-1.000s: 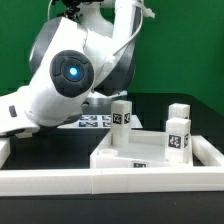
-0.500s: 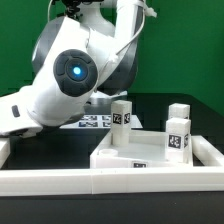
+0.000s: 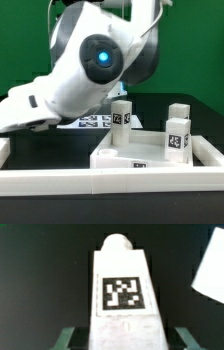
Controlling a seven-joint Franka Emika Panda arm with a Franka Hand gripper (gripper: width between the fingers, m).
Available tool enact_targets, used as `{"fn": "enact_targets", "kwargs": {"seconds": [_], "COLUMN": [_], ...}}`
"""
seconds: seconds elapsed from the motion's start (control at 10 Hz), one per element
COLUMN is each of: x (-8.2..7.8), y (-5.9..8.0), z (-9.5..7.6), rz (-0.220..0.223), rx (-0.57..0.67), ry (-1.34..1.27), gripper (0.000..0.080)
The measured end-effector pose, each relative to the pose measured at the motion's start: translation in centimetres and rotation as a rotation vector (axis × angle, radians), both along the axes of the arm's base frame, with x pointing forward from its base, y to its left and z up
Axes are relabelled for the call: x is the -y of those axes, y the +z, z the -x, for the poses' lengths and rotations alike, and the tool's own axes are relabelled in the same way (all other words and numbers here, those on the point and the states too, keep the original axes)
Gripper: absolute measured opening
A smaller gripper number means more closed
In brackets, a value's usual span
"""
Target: Assemble square table
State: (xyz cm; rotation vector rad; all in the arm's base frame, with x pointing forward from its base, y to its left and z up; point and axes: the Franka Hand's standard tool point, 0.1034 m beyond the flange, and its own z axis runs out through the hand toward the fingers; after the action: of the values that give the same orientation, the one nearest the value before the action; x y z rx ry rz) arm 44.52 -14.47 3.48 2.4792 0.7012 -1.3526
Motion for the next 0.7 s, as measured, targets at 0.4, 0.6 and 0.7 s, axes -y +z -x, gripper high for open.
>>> {"fn": "enact_targets", "kwargs": {"seconds": [0.4,0.6,0.7], "x": [-1.6,-1.4,-1.4], "y": [2.7,2.4,2.4], "z": [-4.2,-4.6,-5.4], "rz": [-0.012,-0.028,-0.062], "rx": [0.076,0.114,0.198], "ry": [0.025,0.031,0.041], "gripper": [0.0290,0.0290,0.0290]}}
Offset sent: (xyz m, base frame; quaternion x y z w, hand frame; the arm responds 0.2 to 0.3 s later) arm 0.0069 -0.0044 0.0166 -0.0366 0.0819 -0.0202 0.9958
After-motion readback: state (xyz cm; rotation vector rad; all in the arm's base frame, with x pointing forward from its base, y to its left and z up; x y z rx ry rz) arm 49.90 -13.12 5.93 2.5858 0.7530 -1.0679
